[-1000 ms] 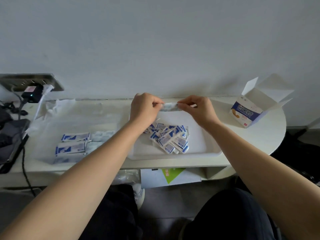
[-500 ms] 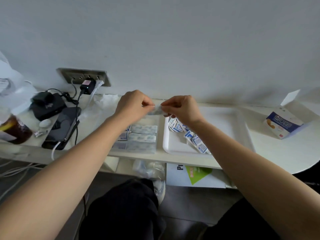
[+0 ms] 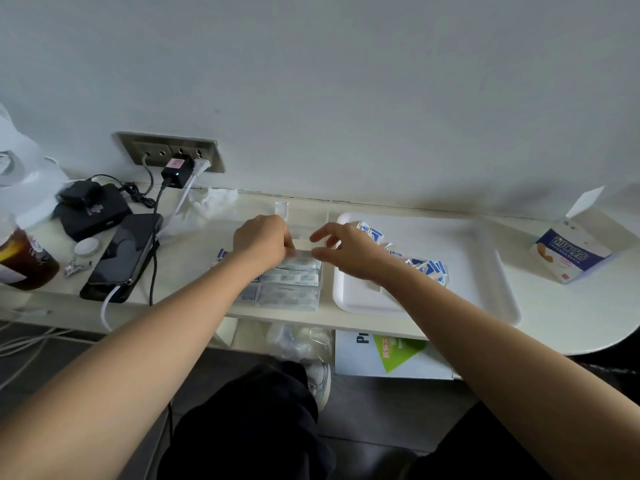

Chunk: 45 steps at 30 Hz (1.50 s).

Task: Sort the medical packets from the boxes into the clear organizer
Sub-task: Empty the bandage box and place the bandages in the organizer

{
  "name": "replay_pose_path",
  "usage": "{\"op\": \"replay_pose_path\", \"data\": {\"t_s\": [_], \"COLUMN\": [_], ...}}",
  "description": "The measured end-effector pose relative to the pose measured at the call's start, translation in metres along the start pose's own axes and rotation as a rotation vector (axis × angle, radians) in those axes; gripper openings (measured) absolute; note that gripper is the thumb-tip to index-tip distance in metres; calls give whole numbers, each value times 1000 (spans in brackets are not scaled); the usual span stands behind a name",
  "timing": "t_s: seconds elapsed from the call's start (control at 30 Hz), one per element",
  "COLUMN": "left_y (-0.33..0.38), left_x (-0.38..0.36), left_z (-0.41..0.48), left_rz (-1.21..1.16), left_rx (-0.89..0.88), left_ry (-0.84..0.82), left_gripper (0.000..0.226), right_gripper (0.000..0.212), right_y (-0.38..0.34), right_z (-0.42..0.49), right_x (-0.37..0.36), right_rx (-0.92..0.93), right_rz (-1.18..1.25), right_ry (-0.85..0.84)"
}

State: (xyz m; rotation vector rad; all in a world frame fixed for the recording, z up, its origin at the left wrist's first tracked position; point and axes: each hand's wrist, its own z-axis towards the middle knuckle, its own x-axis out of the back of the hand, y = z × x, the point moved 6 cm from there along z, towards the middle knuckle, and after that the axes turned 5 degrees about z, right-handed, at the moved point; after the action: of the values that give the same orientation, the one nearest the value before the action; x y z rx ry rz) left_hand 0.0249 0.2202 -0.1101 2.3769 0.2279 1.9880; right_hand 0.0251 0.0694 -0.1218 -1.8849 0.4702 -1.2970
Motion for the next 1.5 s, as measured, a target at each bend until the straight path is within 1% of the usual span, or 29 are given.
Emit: {"op": "replay_pose_path", "data": {"t_s": [0.2,0.37,0.5,0.57,0.67,0.73,0.83,0.93,1.03,1.1,1.17,1.23,1.3,1.43,1.5], "left_y": [10,19,33,39,43,43,40,35,30,28,28,30,33,32,25], "left_x": [-8,-8,-7,-7,-9,-9,-8,-12,-15,-15,-12,-12,-13,-11,-6], "left_z": [1,1,-1,-4,-7,-7,-5,-3,-3,-1,0,-1,-2,-4,-5], "left_rz": [151,296,511,614,680,706,673,521,413,401,453,517,526,401,289], "left_rx": [-50,-98,-180,-234,-286,-292,-308,-325,-343,-355,-371,-393,-391,-348,-308], "left_ry": [115,172,157,149,136,132,125,89,13,-20,6,69,110,115,97], "left_gripper": [20,15,9,20,25,23,14,12,25,31,28,20,18,18,16], "right_gripper": [23,23,23,23,24,23,23,22,21,20,20,19,20,23,21], "right_y": [-3,-3,-2,-1,0,-1,0,0,2,3,4,5,6,12,20], "right_z": [-3,-5,-5,-5,-5,-5,-5,-4,-3,-3,-2,-1,-1,-4,-6], "right_x": [-3,-3,-4,-4,-5,-5,-5,-5,-6,-6,-7,-8,-8,-1,14], "right_rx": [43,54,53,52,54,59,62,71,68,68,67,67,73,75,74], "right_rz": [-53,-52,-36,-32,-27,-20,-7,6,18,24,30,39,40,132,190], "right_ry": [-49,-62,-69,-70,-68,-68,-64,-57,-52,-56,-61,-61,-60,-89,-29]}}
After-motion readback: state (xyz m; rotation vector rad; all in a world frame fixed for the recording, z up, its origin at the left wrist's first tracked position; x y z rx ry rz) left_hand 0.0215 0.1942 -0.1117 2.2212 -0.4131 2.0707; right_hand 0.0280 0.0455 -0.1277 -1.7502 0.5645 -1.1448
